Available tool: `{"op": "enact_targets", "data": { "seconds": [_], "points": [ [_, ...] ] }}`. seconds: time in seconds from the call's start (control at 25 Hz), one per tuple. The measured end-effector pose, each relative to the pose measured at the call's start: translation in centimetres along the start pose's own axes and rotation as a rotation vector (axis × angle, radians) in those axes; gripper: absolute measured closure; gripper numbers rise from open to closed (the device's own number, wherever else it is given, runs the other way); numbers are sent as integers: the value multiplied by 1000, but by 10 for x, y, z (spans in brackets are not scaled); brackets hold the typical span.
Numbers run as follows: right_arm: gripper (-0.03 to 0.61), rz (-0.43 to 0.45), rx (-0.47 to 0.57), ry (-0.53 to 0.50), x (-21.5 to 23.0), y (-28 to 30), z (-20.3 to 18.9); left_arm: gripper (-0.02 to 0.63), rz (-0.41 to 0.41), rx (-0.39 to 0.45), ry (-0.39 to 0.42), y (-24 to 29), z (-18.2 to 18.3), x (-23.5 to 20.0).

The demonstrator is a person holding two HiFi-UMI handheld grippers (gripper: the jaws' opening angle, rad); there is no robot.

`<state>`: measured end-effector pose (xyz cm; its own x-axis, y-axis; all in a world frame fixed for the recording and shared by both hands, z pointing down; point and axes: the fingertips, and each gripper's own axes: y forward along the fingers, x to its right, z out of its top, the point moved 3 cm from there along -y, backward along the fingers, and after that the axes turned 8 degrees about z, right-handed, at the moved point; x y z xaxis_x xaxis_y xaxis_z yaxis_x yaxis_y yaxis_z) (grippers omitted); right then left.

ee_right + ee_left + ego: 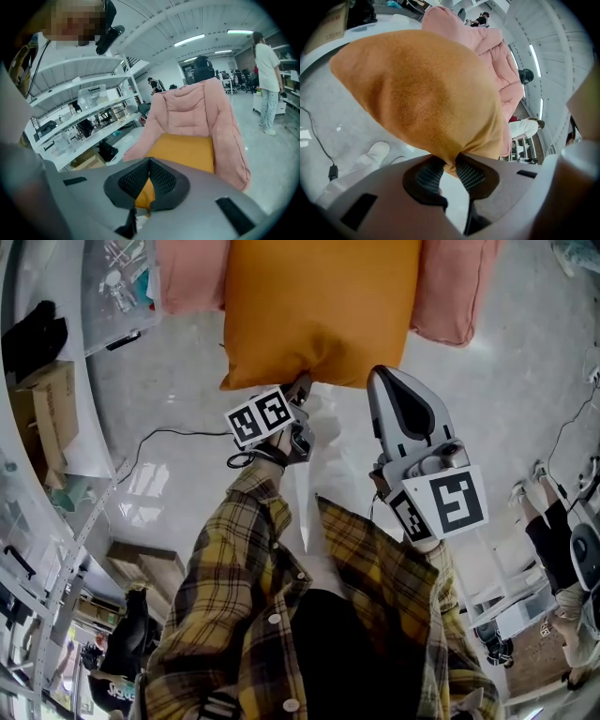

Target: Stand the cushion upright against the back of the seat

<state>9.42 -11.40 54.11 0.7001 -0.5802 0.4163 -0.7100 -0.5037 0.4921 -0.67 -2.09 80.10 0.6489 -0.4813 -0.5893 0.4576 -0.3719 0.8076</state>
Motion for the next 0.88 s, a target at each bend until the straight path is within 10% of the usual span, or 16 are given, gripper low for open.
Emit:
{"op": "enact_targets", "data": {
  "seconds": [0.88],
  "points": [
    [561,-5,119,-45,-34,-54,61,592,-60,67,22,-98,19,94]
  ]
}}
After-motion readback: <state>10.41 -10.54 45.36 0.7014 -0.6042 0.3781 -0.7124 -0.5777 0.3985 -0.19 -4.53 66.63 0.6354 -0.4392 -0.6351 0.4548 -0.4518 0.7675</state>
